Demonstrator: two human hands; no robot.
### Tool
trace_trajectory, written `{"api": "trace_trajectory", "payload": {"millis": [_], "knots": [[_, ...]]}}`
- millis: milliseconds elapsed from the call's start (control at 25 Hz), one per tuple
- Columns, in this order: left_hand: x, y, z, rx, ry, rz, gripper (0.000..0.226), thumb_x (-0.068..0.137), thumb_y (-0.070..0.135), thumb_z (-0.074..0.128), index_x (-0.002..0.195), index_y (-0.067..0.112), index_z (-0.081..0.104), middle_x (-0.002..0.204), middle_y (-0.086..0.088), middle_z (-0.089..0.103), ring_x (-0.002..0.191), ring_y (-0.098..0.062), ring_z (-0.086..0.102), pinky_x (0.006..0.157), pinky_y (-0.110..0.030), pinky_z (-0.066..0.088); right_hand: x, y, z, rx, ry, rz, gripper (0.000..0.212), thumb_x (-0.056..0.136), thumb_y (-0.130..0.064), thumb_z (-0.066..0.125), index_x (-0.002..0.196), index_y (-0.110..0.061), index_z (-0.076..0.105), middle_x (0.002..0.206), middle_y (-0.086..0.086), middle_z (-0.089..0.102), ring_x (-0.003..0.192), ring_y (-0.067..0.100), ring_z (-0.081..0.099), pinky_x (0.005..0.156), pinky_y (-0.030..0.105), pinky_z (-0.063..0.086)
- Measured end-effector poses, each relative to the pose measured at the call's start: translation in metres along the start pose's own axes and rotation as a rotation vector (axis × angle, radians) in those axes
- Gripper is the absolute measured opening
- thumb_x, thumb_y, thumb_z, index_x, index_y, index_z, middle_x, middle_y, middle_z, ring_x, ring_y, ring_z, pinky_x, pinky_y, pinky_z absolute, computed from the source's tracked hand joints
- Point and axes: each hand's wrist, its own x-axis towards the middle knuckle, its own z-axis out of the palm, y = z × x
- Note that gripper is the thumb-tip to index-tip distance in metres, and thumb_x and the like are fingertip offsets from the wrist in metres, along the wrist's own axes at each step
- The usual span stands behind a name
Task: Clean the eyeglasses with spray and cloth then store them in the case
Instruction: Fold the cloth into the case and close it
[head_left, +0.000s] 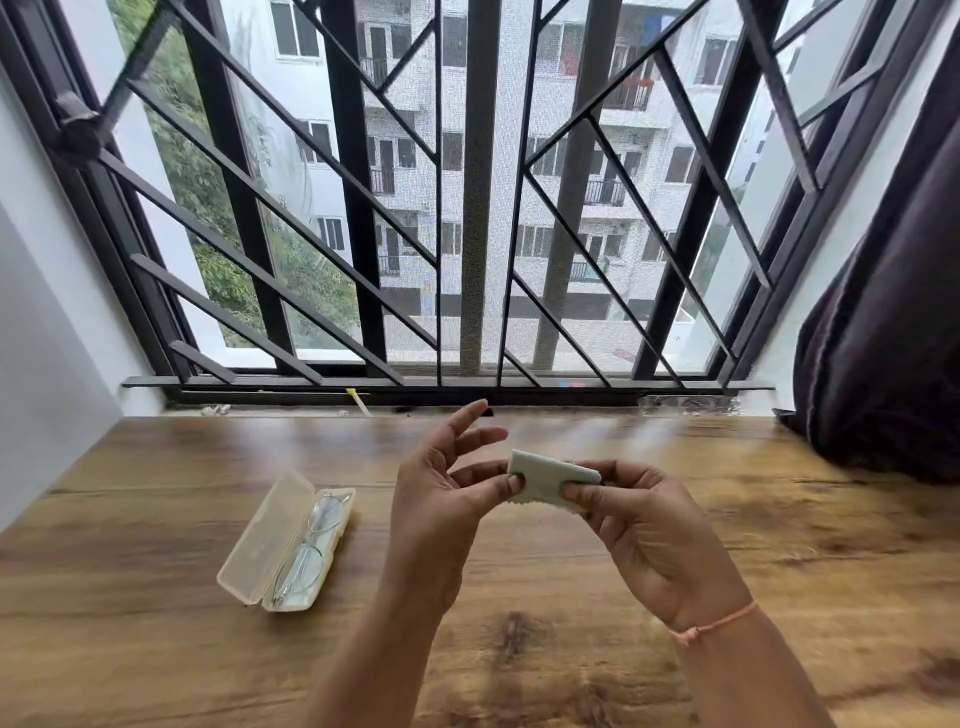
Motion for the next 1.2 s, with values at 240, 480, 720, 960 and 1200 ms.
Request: {"api": "trace_trajectory", "payload": {"millis": [240,480,720,960,1200], "knots": [[0.002,-0.01,-0.006,-0.061,-0.011,-0.041,0.057,0.071,-0.019,0.063,0.116,0.016,0.058,0.106,-0.014,0.065,0.085,-0.024,0.064,0.075,-0.032,0.056,-0.003,0.006,-0.003,0.158,-0.095,0.154,0.012,0.067,0.004,0.061,0.078,-0.001,0.066,0.086,0.025,0.067,0.082,0.037,0.068,0.074,0.049,0.058],[-0.003,-0.041,-0.046,-0.034,0.157,-0.016,0.047,0.065,-0.001,0.071,0.107,0.02,0.063,0.109,-0.011,0.066,0.095,-0.026,0.067,0.072,-0.028,0.056,0.002,0.013,-0.006,0.024,0.002,0.124,0.015,0.064,0.002,0.062,0.078,-0.001,0.067,0.074,0.019,0.07,0.065,0.029,0.07,0.054,0.036,0.058],[-0.021,-0.091,-0.146,0.816,1.014,0.225,0.091,0.068,0.051,0.054,0.135,-0.006,0.034,0.131,-0.035,0.04,0.121,-0.05,0.037,0.104,-0.052,0.024,0.006,0.014,-0.016,0.036,0.041,0.115,0.012,0.065,0.002,0.061,0.073,-0.003,0.068,0.072,0.018,0.07,0.064,0.029,0.07,0.053,0.036,0.058],[-0.01,-0.105,-0.184,0.507,1.146,0.0,0.084,0.075,0.009,0.074,0.142,-0.002,0.025,0.14,-0.027,0.039,0.13,-0.036,0.039,0.109,-0.041,0.029,0.007,0.016,-0.016,0.038,0.041,0.129,0.014,0.065,0.003,0.061,0.078,-0.001,0.066,0.073,0.019,0.07,0.064,0.03,0.07,0.053,0.035,0.057],[0.004,-0.11,-0.184,0.534,1.187,-0.03,0.077,0.076,0.003,0.069,0.142,0.003,0.029,0.134,-0.026,0.048,0.123,-0.037,0.047,0.103,-0.037,0.033,0.007,0.016,-0.016,0.032,0.037,0.127,0.017,0.066,0.003,0.06,0.082,0.0,0.065,0.074,0.019,0.07,0.064,0.029,0.07,0.053,0.035,0.057]]}}
